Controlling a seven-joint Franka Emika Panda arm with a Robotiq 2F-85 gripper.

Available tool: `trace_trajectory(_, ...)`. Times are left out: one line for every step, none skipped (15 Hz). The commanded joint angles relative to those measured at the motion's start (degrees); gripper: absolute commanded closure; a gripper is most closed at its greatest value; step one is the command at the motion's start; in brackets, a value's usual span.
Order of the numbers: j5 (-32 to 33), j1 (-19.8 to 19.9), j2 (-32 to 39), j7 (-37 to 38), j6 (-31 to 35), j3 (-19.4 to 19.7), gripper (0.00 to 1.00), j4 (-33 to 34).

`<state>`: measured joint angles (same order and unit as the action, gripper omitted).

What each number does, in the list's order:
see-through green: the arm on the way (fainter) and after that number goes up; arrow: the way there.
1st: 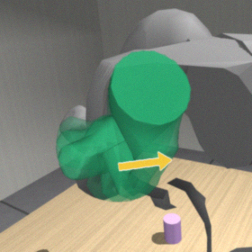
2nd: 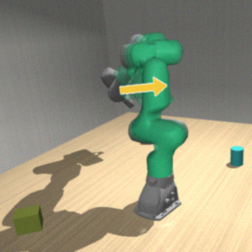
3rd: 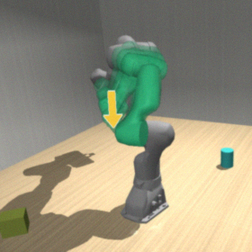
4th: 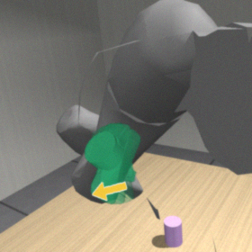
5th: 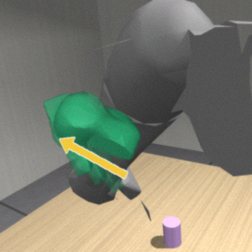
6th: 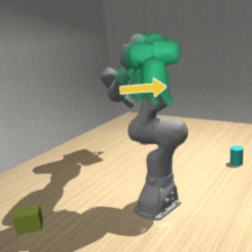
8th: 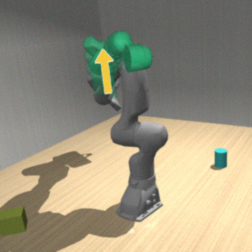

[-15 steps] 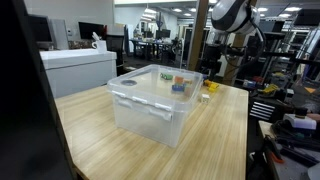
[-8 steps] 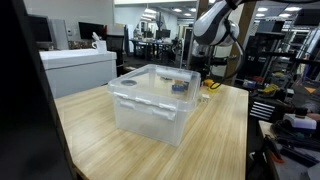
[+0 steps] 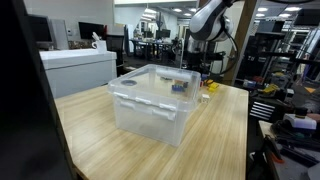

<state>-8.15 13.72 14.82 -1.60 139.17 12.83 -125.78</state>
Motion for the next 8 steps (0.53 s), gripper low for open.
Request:
trace_trajectory(1.9,-1.2,-9.7,2.4,-5.4,-0.3,0.58,-2.5)
trace_trajectory(1.7,-1.6,-12.5,2.7,-6.6,-0.6,0.58,-2.1)
trace_trajectory(1.4,-2.3,-17.2,3.6,-7.0,-1.0,0.58,-1.7)
trace_trajectory(-1.0,-3.7,-24.7,1.7,-6.1,-2.3,0.58,-2.6)
trace_trajectory(-0.8,-4.6,-26.4,1.2,-6.3,-3.2,0.58,-3.7)
trace_trajectory(-1.5,-6.0,-28.8,-0.2,-7.5,-4.3,0.58,-3.8)
trace_trajectory(-2.0,-7.8,-30.8,-1.6,-8.1,-5.5,0.58,-4.8)
trace_trajectory(-2.8,-9.4,-31.9,-2.5,-8.9,-6.2,0.58,-5.7)
